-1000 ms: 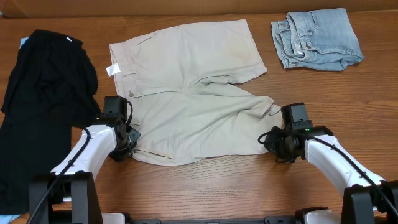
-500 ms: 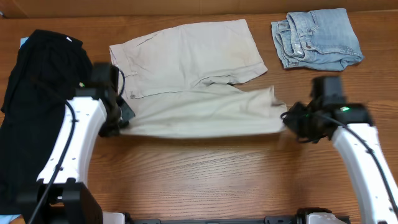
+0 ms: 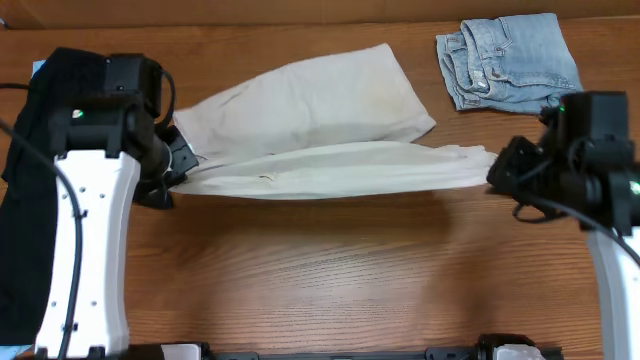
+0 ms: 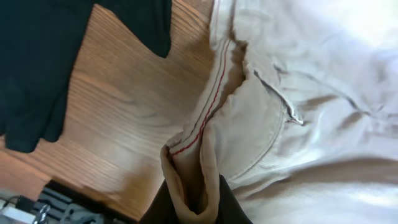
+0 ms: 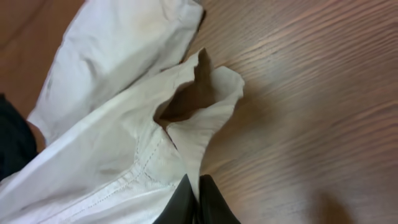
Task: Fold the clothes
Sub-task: 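Lift the bottom edge with both grippers and fold it up toward the waistband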
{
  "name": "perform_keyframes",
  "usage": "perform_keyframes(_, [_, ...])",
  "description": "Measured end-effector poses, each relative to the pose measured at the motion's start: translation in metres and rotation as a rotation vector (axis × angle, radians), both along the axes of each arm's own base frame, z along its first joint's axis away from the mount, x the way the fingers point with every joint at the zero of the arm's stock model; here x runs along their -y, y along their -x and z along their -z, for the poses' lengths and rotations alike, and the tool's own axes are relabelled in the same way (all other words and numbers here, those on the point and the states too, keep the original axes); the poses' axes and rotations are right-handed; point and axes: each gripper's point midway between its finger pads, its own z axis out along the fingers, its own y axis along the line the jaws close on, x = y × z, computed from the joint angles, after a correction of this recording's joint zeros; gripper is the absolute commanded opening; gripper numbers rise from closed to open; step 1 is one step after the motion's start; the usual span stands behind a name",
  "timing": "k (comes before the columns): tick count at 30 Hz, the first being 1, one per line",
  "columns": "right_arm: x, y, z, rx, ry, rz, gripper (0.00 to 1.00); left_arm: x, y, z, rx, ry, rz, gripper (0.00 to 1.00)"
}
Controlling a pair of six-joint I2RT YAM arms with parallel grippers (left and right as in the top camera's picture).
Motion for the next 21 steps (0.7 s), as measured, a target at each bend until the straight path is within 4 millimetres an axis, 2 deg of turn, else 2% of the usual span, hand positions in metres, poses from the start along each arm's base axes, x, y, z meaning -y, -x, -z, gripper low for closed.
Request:
perform_keyframes(6, [0.0,0.034,-0.025,0.053,0.012,-0.011,0.04,0.0,0.025,-0.021,0.017,-0.005,0.022,0.04])
perform_keyframes(10, [0.001,0.033,-0.026,0.062,0.023,-0.019,0.04,0.0,0.029,-0.022,0.014,-0.007,0.031,0.04])
perform_keyframes(13, [0.002,0.014,-0.021,0.062,0.031,-0.031,0.04,0.0,0.023,-0.018,0.028,-0.008,0.033,0.04])
perform_keyframes(15, [0.001,-0.006,-0.013,0.055,0.036,-0.053,0.04,0.0,0.019,-0.008,0.027,-0.008,0.032,0.05])
perform_keyframes(21, [-0.011,-0.072,0.034,0.0,0.043,-0.133,0.04,-0.002,0.014,0.049,-0.029,-0.013,0.0,0.04])
